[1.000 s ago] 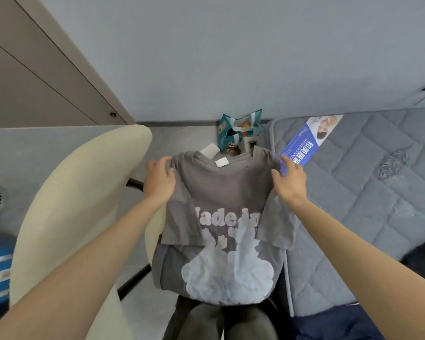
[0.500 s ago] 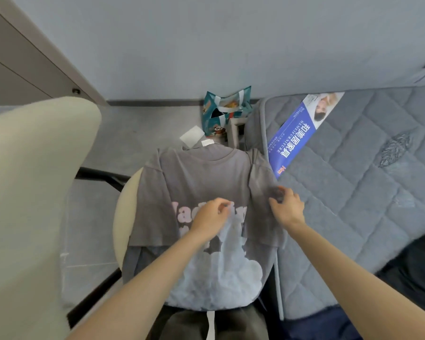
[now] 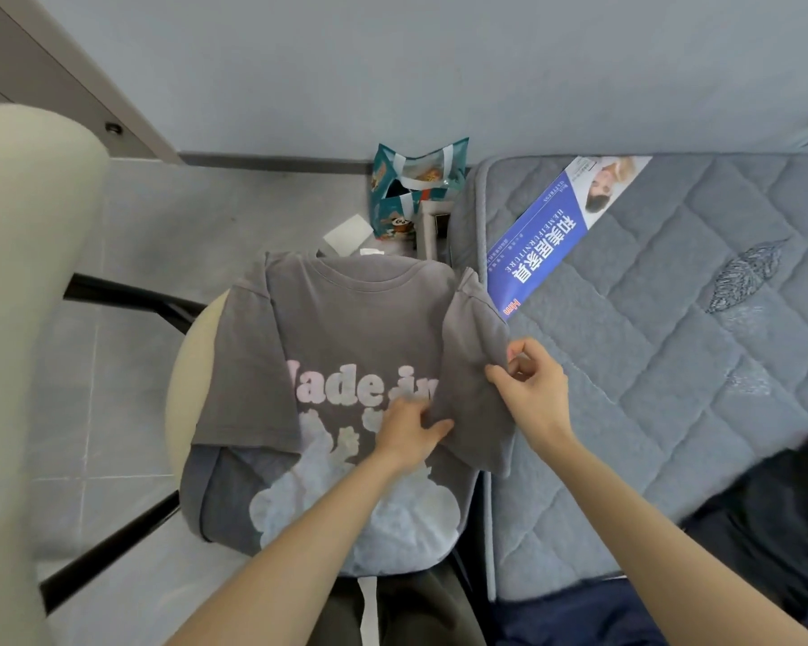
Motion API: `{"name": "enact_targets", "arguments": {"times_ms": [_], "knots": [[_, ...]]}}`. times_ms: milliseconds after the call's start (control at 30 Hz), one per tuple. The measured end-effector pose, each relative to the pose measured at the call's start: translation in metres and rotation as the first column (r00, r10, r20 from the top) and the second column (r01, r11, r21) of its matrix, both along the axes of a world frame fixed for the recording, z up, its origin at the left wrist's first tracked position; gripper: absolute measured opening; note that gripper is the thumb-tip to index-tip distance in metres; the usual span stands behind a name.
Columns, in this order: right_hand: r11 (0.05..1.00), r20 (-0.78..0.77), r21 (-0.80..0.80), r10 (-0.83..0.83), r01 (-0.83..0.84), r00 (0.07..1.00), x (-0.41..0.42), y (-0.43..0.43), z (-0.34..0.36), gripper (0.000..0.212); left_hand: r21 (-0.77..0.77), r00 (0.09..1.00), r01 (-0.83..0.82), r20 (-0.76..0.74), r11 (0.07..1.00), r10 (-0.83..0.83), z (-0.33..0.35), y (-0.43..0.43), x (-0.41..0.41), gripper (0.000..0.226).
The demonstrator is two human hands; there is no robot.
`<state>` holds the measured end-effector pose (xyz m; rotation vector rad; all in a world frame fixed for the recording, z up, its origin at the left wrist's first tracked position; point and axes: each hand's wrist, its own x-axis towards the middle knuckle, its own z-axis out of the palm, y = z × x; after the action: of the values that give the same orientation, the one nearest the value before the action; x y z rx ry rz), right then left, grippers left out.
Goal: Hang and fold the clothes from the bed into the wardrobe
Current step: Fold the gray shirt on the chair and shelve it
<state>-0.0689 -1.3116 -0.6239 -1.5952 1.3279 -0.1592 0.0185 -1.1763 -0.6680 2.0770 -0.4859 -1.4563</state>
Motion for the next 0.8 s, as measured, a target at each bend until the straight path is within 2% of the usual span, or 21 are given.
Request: {"name": "enact_targets", "arguments": {"times_ms": [67,100,167,233,267,367,433,500,533,600,633,733,800], "knots": [[0.997,-0.004,0.078,-0.006,0.007,1.0,0.0,-0.001,0.005,0.016,-0.024,0.973,-0.224,-0.06,0.974,0.223,0.009,0.002,0.01,0.012],[0.992,-0.019,0.125,-0.003,0.005,1.0,0.001,-0.002,0.005,0.018,-0.033,0.943,-0.33,-0.042,0.943,0.329,0.013,0.005,0.02,0.013],[0.973,-0.036,0.23,0.001,0.008,0.999,0.007,-0.006,0.004,0.025,-0.108,0.866,-0.485,0.082,0.868,0.494,0.022,0.013,0.045,0.013],[0.956,-0.02,0.292,-0.024,0.029,1.0,0.018,-0.006,0.003,0.018,-0.203,0.774,-0.564,0.209,0.801,0.598,0.032,0.022,0.077,0.012],[0.967,-0.025,0.256,-0.008,0.014,1.0,0.023,-0.005,0.001,0.016,-0.244,0.731,-0.586,0.252,0.772,0.634,0.035,0.027,0.092,0.012],[0.992,-0.112,0.061,0.113,-0.106,0.987,0.042,-0.003,-0.005,0.029,-0.304,0.632,-0.62,0.353,0.724,0.69,0.038,0.038,0.123,0.013],[0.981,-0.131,-0.008,0.19,-0.192,0.973,0.058,-0.004,-0.01,0.037,-0.257,0.627,-0.665,0.319,0.701,0.711,0.031,0.044,0.132,0.029],[0.966,-0.18,-0.01,0.253,-0.259,0.95,0.075,-0.004,-0.017,0.043,-0.101,0.603,-0.782,0.123,0.615,0.788,0.021,0.049,0.133,0.053],[0.966,-0.223,0.024,0.254,-0.256,0.941,0.081,-0.003,-0.022,0.047,0.011,0.582,-0.813,0.028,0.582,0.813,0.014,0.052,0.132,0.058],[0.965,-0.351,0.101,0.264,-0.243,0.898,0.087,0.002,-0.032,0.057,0.172,0.608,-0.769,-0.1,0.616,0.787,0.005,0.06,0.119,0.052],[0.957,-0.407,0.116,0.29,-0.266,0.866,0.086,0.006,-0.036,0.056,0.198,0.644,-0.728,-0.131,0.657,0.754,0.002,0.064,0.11,0.045],[0.952,-0.468,0.061,0.292,-0.299,0.834,0.078,0.015,-0.041,0.031,0.104,0.755,-0.649,-0.033,0.753,0.655,-0.005,0.07,0.091,0.018],[0.969,-0.469,-0.04,0.197,-0.244,0.861,0.068,0.012,-0.041,0.023,-0.028,0.743,-0.668,-0.075,0.744,0.665,-0.002,0.067,0.089,0.006]]}}
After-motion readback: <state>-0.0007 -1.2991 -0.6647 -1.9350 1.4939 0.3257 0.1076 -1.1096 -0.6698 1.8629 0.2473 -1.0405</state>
